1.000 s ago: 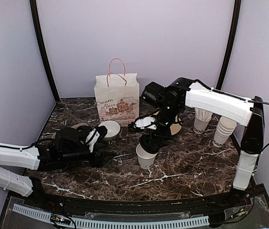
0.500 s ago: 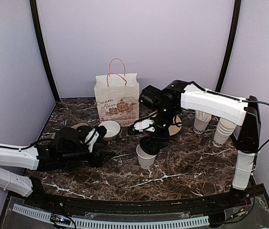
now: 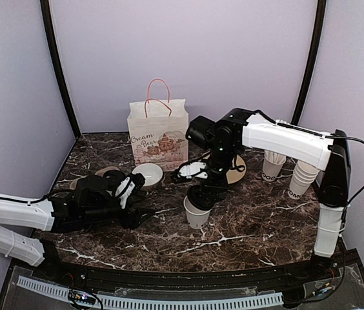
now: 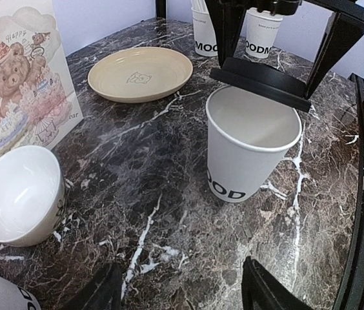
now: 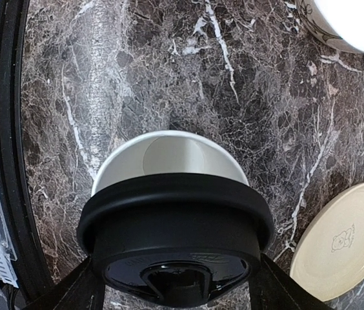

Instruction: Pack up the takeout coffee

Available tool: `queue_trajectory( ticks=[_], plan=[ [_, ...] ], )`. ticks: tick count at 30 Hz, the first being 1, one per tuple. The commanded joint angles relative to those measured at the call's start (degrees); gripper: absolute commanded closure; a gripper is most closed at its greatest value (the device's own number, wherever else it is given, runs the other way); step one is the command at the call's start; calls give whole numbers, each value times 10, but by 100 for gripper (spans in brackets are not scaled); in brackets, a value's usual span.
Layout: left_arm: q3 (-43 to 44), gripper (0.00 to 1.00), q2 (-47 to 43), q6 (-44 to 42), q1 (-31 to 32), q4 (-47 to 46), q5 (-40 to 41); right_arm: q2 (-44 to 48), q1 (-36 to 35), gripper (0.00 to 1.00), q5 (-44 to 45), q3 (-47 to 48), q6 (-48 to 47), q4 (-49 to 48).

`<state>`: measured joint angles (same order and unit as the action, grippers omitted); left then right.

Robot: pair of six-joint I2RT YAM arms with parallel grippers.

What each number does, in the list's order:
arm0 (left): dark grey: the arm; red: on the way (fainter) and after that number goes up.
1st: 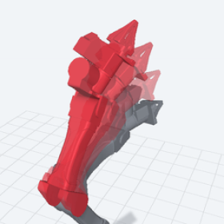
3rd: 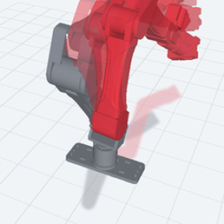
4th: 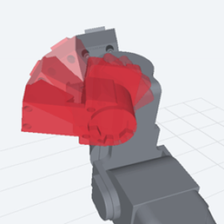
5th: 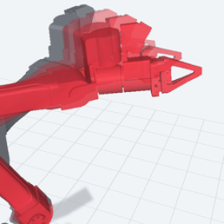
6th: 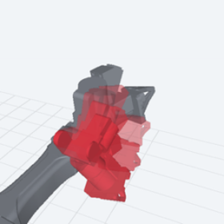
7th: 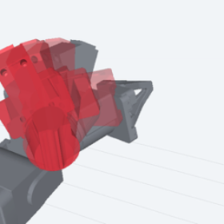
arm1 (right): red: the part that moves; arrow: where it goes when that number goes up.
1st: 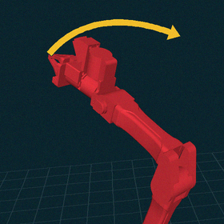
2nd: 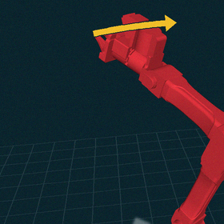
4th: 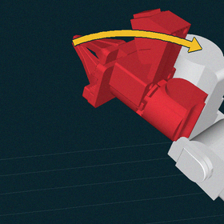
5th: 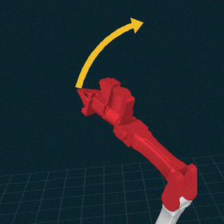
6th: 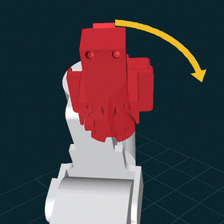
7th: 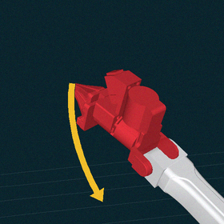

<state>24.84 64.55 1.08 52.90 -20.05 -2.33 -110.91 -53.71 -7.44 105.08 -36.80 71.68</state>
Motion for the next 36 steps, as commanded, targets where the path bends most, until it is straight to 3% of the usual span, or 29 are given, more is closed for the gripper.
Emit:
queue_trajectory(
  ticks=[1, 14, 18, 22, 27, 30, 36],
  plan=[
    [-9, 34, 9, 11, 2, -15, -2, -10, -10, 21, -5, 12, 0, 10],
    [10, 33, 19, 37, 1, -3, 12, 27, -9, 16, -2, 16, 3, 5],
    [94, 28, 57, 124, 1, 79, 82, 69, 11, 15, -14, 4, 14, -7],
    [202, 28, 120, 260, 0, 153, 74, 109, 96, 17, -94, -24, 83, -84],
    [273, 33, 202, 385, 0, 147, -21, 173, 205, 31, -239, -190, 238, -258],
    [283, 37, 229, 423, -1, 133, -72, 178, 243, 39, -310, -271, 283, -303],
    [281, 42, 247, 445, -2, 115, -107, 146, 255, 47, -415, -333, 281, -298]
  ],
)
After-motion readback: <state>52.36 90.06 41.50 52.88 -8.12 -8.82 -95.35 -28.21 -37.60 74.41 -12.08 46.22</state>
